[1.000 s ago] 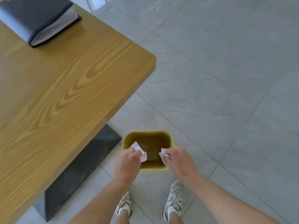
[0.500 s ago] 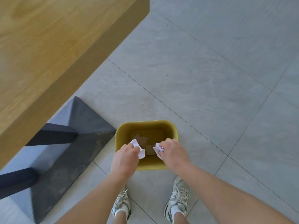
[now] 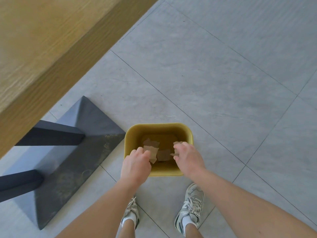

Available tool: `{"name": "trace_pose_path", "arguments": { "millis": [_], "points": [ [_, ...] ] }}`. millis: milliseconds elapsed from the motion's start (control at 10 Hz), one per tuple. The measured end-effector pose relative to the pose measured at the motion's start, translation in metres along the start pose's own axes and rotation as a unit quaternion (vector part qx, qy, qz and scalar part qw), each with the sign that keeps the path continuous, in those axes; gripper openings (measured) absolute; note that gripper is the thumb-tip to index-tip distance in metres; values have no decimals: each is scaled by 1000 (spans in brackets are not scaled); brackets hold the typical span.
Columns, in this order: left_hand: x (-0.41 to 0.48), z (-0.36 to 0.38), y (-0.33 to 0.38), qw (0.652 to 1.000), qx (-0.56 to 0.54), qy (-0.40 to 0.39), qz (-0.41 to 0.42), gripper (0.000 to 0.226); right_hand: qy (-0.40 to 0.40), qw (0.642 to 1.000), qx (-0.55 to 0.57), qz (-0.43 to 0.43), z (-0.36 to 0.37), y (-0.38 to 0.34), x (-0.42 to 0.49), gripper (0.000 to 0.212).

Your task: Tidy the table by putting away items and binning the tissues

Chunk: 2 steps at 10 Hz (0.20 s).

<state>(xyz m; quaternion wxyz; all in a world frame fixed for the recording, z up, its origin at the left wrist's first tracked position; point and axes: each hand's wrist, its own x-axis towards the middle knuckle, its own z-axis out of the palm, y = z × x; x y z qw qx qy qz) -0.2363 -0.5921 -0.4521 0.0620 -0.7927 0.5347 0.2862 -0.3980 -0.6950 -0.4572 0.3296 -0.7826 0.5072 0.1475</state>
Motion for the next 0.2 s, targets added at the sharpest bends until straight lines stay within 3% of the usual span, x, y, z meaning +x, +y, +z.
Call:
{"name": "trace_pose_path", "arguments": {
  "millis": [200],
  "points": [
    [-13,-15,2,1000,-13,13,-10,29,6,1000,12,7,-11,-5,-7,33]
  ]
}}
